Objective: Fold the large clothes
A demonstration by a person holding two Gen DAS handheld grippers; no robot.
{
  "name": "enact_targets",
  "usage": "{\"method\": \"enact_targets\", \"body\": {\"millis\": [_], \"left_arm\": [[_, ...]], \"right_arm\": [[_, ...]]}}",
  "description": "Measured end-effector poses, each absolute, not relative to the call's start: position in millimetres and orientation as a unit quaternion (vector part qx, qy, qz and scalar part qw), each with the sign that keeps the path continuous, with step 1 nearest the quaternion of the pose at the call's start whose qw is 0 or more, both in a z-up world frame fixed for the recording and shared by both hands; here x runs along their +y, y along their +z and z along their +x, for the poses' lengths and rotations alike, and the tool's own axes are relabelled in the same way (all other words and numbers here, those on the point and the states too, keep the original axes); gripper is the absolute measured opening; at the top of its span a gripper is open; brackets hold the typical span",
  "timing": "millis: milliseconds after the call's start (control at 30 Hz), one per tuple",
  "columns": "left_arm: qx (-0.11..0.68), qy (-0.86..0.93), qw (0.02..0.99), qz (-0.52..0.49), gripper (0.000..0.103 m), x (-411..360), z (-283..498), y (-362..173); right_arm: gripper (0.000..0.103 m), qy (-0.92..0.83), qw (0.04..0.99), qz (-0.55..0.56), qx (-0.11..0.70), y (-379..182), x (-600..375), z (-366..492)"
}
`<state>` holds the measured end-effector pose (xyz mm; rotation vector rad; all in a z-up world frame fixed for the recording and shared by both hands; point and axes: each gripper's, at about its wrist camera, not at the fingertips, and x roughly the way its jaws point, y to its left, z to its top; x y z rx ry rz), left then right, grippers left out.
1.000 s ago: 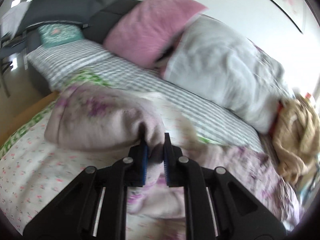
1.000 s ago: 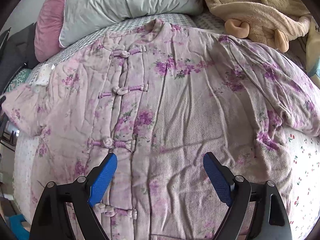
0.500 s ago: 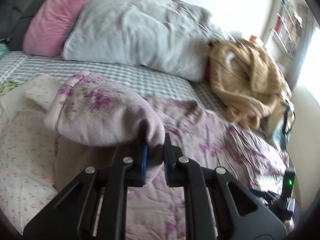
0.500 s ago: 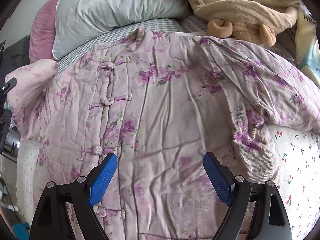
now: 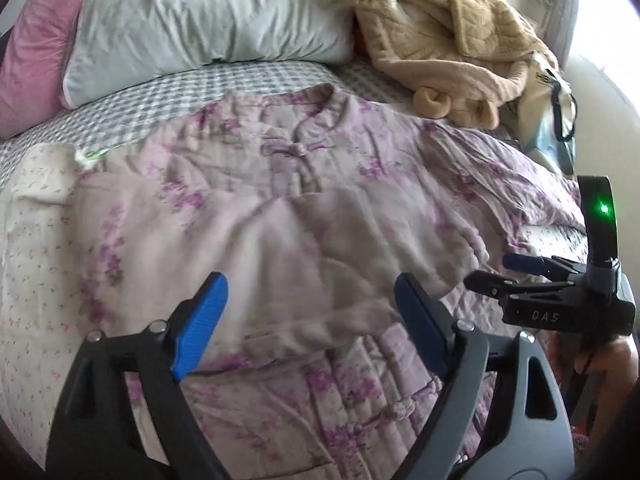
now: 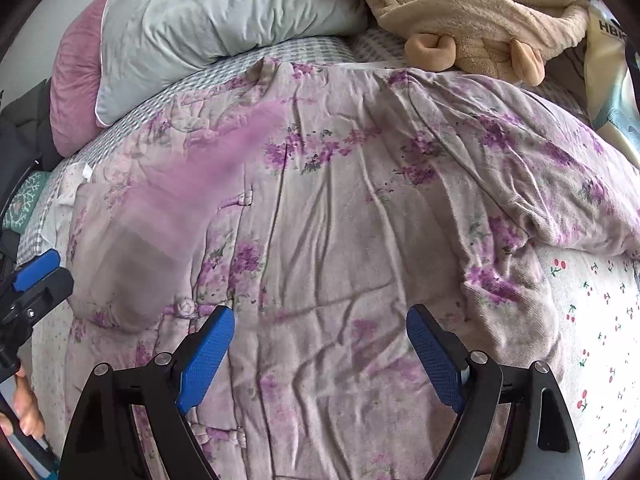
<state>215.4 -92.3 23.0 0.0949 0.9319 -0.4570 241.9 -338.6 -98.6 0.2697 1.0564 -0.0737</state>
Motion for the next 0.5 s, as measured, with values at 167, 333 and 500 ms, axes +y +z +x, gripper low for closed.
{"method": "enact_targets", "body": {"millis": [167,333,500], "left_arm": [[0.452,-0.167,0.876,0.022,0.085,-52.3,220.7,15.3],[0.463,-0.135,0.876,-0.013,0.085,-11.4,235.4,-10.3],[0.471,-0.113,0.874,-0.040,0.085,11.2,253.8,-38.5]], "right_arm": [[0.089,0.002,0.854,0.127,0.505,-99.1,-321.5,245.4],[0.089,0.001,0.855,0.155,0.494,-104.5,-326.4,249.3],[0.089,-0.016,0.850,0.175,0.496,-136.4,-332.2,276.7]]}}
